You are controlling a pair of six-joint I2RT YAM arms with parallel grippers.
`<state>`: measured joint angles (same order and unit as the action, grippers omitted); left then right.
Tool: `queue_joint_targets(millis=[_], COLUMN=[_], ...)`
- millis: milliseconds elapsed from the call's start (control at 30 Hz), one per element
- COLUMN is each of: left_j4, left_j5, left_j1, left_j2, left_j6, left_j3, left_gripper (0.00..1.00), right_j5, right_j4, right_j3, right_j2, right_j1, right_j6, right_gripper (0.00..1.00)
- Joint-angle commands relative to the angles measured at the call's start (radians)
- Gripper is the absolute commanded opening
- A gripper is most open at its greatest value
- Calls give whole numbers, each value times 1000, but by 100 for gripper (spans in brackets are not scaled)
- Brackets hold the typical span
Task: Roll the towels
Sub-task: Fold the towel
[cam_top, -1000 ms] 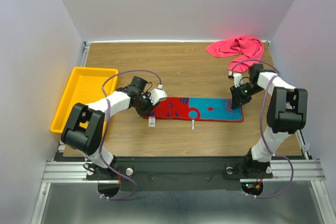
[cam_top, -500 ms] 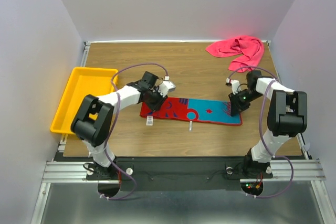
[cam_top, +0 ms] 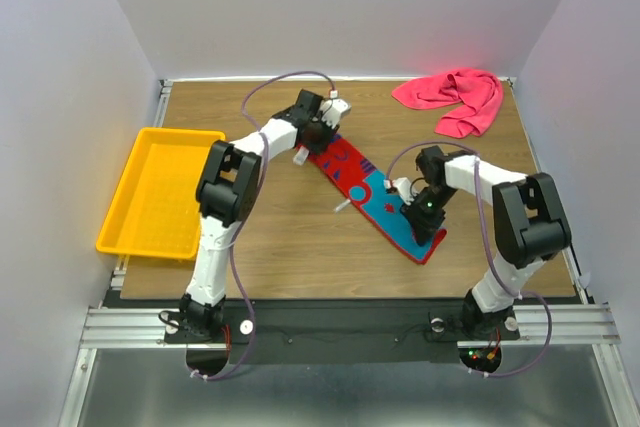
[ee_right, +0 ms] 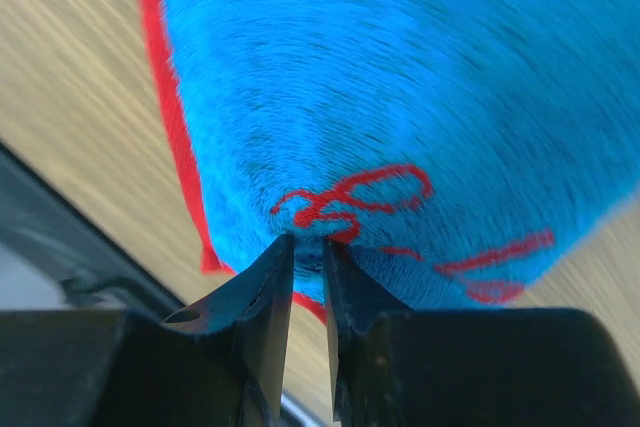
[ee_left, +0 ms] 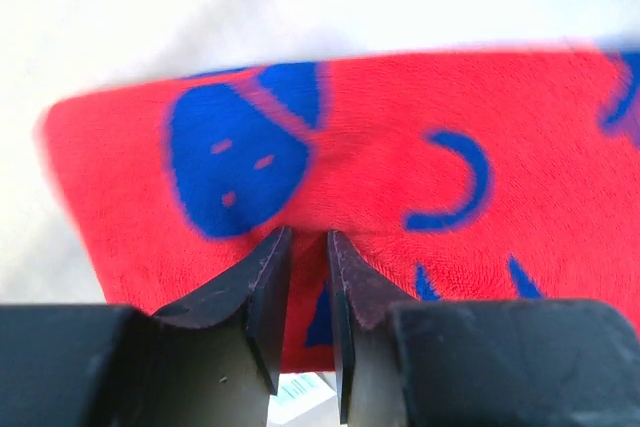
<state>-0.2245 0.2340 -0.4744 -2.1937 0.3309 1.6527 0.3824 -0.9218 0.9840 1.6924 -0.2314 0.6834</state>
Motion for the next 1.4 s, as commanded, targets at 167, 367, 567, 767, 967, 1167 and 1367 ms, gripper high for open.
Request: queue_joint_targets(millis=[167, 367, 567, 767, 967, 1167, 1367], left_j4=[-52, -32, 66, 73, 112, 122, 85], left_j5=[37, 132, 171, 171, 172, 194, 260], left_j1=[49, 99, 94, 74, 25, 19, 92], left_j2=[-129, 81, 322, 367, 328, 275, 325], left_j6=[4, -61, -81, -171, -240, -291, -241], left_j3=[396, 194, -131, -232, -295, -260, -235], left_gripper=[48, 51, 53, 53, 48, 47, 54], right_j5=[319, 373, 198, 93, 29, 150, 330], right_j4=[6, -65, -61, -52, -38, -45, -8], right_j3=[145, 205, 203, 141, 84, 45, 77], right_j2=[115, -43, -37, 45, 65, 112, 182], right_j1=[-161, -155, -132, -132, -132, -160, -278], right_j6=[-113, -113, -42, 7, 44, 41, -19], right_gripper=[27, 29, 25, 21, 18, 18, 18])
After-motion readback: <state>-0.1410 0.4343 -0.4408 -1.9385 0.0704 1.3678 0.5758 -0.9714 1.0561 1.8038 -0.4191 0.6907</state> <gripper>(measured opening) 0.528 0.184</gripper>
